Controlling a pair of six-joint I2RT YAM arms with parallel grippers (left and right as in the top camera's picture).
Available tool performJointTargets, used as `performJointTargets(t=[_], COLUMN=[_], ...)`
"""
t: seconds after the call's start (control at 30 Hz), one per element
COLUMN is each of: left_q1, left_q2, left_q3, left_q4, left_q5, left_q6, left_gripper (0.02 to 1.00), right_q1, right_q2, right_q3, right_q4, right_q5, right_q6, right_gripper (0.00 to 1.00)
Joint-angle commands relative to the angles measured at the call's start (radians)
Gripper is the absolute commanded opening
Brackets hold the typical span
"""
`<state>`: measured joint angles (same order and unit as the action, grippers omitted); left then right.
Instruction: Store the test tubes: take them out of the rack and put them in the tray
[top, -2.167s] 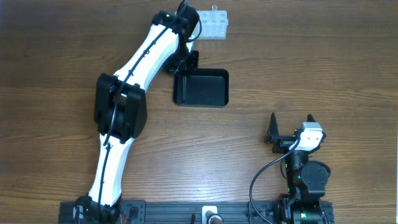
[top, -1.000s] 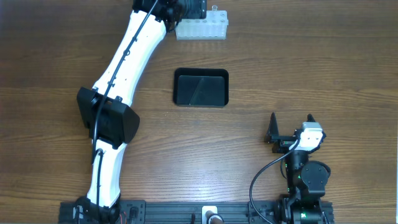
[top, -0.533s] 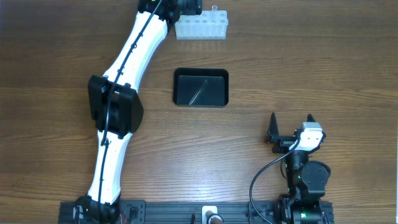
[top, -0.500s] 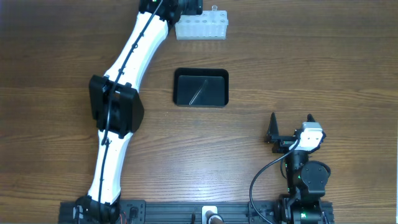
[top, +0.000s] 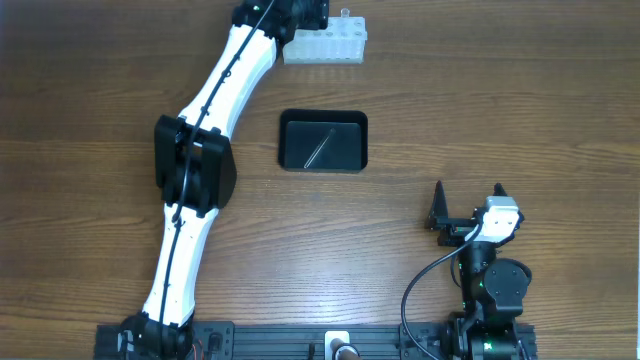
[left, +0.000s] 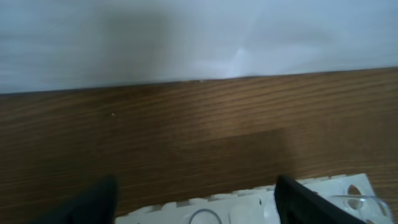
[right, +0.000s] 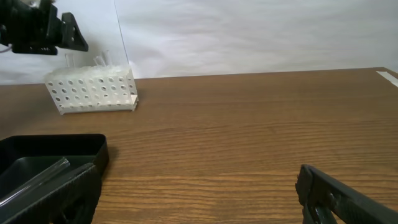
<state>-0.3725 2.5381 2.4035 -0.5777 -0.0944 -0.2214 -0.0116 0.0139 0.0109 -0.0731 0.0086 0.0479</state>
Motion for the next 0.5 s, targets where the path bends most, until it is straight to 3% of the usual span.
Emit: performJointTargets(t=[0.03, 0.17, 0.5], left_q1=[0.005, 0.006, 0.009], left_q2=[0.03, 0.03, 0.03], left_q3=[0.006, 0.006, 0.006], left_q4=[0.007, 0.007, 0.005], left_q5=[0.03, 0.029, 0.03], left_q6=[0.012, 0.012, 0.012], left_gripper=[0.755, 0.68, 0.29], right_q1=[-0.006, -0.006, -0.006], right_q2=[-0.009, -0.009, -0.009], right_q3=[-0.005, -0.005, -0.005], right_q4=[-0.003, -0.003, -0.003], right_q5=[-0.008, -0.008, -0.008], right_q6=[-0.005, -0.005, -0.005], right_gripper=[0.991, 0.993, 0.991])
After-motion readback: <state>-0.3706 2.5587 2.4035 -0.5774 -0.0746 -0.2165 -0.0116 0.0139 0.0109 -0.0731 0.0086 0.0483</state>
